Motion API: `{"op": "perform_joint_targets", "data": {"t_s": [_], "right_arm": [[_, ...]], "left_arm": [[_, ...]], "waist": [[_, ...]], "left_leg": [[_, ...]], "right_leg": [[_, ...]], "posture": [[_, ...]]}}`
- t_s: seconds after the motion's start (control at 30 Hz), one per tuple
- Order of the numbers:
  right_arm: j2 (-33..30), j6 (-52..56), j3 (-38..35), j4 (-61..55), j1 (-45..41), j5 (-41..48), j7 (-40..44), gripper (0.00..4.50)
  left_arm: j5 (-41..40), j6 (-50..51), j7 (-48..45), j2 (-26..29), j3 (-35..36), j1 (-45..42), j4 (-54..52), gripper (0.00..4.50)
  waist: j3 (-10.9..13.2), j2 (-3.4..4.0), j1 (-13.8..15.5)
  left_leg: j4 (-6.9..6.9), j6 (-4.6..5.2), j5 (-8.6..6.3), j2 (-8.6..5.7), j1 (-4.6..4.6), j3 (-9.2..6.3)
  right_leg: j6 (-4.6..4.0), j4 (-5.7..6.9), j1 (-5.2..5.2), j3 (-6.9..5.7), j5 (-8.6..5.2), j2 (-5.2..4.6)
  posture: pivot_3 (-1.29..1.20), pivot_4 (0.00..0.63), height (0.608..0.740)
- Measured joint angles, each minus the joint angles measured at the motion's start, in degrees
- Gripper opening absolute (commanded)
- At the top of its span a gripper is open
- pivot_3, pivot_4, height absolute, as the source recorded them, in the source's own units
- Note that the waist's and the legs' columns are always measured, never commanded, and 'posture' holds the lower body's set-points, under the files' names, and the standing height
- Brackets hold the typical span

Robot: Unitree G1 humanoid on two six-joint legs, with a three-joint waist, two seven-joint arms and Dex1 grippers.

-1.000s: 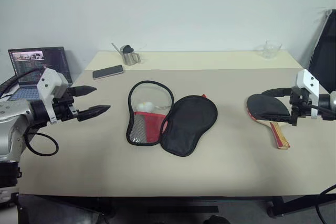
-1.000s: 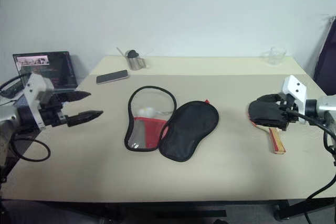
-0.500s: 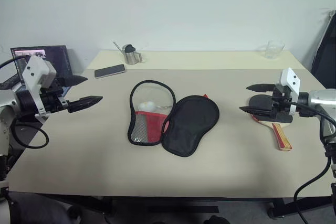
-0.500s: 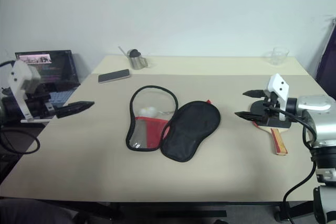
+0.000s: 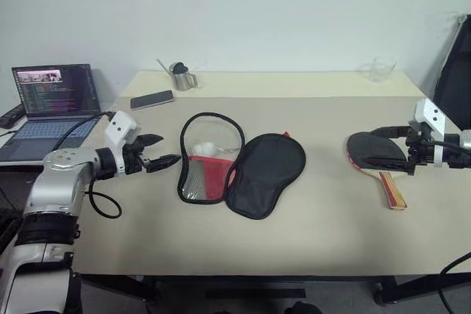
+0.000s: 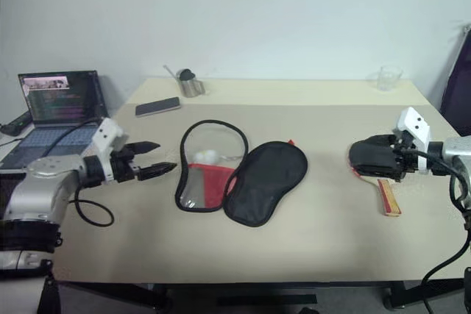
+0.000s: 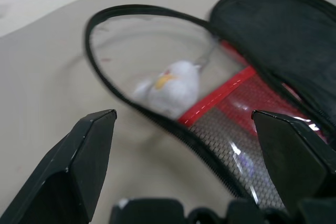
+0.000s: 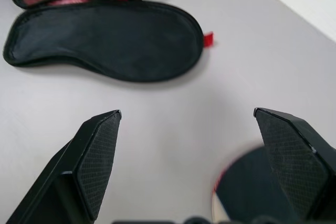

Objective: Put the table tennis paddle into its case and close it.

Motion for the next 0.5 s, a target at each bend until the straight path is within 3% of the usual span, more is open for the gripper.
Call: {"op": "perform_joint_targets", "data": {"t_s": [0.3, 0.5], "right_arm": [[0.20, -0.53, 0.02, 0.69, -0.56, -0.62, -0.40, 4.46], [0.11, -0.46, 0.02, 0.52, -1.35, -1.14, -0.26, 4.46]], "left_arm": [[-0.55, 7.68, 3.11, -0.74, 1.11, 2.77, -1.79, 4.50], [-0.55, 11.37, 6.80, -5.51, 1.26, 3.61, -1.97, 4.50]], "waist": [[0.00, 0.00, 0.35], [0.00, 0.00, 0.50]], "left_leg": [[0.04, 0.00, 0.00, -0.02, -0.01, -0.02], [0.06, 0.00, 0.00, -0.02, -0.02, -0.03]], "right_leg": [[0.00, 0.01, 0.01, -0.01, 0.00, 0.00], [0.00, 0.01, 0.02, -0.03, 0.00, -0.01]], "posture": [[0.00, 0.150, 0.740], [0.00, 0.150, 0.740]]}}
